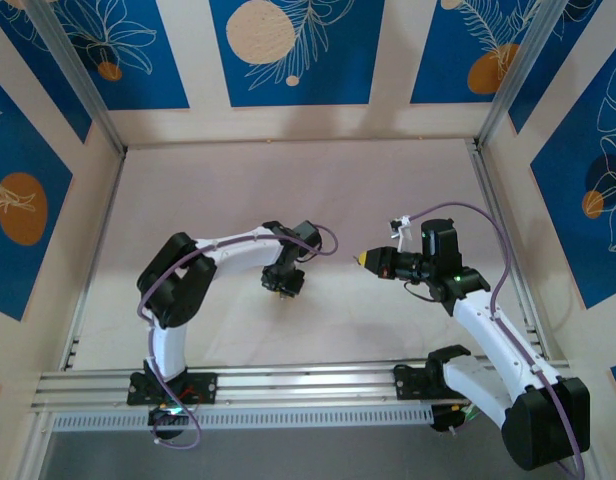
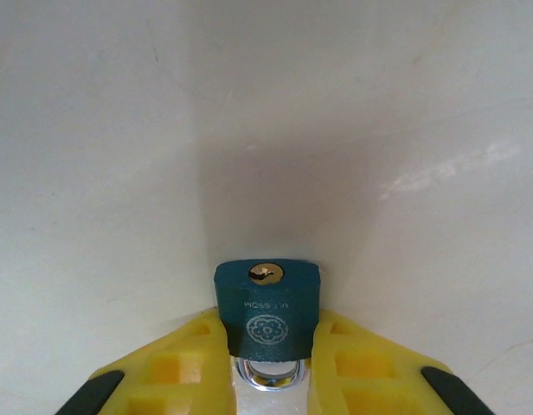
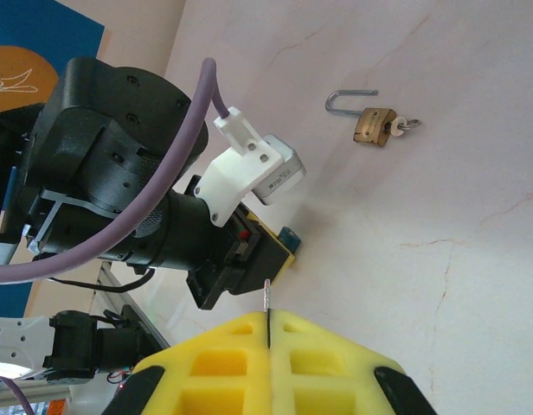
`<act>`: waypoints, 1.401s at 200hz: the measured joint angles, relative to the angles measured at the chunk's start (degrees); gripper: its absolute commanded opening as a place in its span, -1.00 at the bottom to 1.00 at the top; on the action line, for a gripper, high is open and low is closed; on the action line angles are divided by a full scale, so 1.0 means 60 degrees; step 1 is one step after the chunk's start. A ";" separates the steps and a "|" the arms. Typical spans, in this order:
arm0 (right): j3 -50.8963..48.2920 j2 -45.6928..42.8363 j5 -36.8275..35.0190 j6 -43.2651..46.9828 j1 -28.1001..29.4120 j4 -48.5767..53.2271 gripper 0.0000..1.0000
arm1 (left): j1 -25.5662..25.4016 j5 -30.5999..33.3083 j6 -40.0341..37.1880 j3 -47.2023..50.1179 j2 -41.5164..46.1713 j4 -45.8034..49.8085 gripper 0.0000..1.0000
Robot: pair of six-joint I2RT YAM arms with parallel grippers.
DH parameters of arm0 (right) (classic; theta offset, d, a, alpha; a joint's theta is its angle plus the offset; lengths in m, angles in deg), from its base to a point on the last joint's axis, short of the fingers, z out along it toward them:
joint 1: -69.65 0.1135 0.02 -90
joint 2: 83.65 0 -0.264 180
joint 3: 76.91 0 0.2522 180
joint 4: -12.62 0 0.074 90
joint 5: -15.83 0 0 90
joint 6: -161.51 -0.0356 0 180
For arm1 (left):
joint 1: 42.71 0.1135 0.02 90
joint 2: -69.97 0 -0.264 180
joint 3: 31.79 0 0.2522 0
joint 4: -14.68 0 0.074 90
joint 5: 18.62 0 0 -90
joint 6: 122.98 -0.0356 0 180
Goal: Unlock with the key
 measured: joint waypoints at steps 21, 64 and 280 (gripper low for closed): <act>0.0000 0.0004 0.0036 0.0000 0.0011 0.0000 -1.00 | 0.0000 -0.0004 -0.0495 0.0211 0.0186 -0.0233 -0.69; -0.0109 0.0098 0.0095 -0.0004 0.0310 -0.0117 -1.00 | 0.0000 -0.0055 -0.1854 0.0441 0.0878 -0.0856 -0.69; -0.0200 0.1843 0.0780 0.0514 0.1869 -0.1355 -1.00 | -0.1931 0.0951 -0.8335 0.3257 0.4288 -0.5125 -0.68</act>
